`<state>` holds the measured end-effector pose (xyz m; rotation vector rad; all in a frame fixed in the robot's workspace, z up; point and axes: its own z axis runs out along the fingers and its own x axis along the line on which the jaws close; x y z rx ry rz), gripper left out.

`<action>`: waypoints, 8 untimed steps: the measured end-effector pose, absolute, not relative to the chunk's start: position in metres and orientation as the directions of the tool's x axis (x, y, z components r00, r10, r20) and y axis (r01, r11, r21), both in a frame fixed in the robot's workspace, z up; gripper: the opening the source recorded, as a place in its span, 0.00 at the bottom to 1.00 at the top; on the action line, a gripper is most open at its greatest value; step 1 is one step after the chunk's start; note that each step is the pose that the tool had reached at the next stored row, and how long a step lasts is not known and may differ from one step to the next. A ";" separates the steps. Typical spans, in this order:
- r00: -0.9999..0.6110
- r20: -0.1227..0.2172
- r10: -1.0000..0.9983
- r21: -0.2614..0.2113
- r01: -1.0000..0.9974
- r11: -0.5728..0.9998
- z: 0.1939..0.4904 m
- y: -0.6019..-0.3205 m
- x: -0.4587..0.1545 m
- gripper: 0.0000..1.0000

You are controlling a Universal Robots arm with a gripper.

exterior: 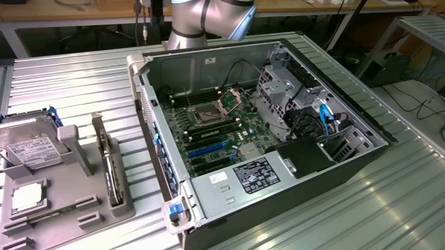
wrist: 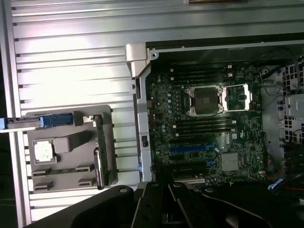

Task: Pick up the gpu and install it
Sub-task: 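Reach for the gpu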

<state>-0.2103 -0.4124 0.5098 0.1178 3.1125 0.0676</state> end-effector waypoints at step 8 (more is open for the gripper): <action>-0.997 -0.024 0.076 0.044 0.075 0.996 0.510 -0.418 -0.245 0.11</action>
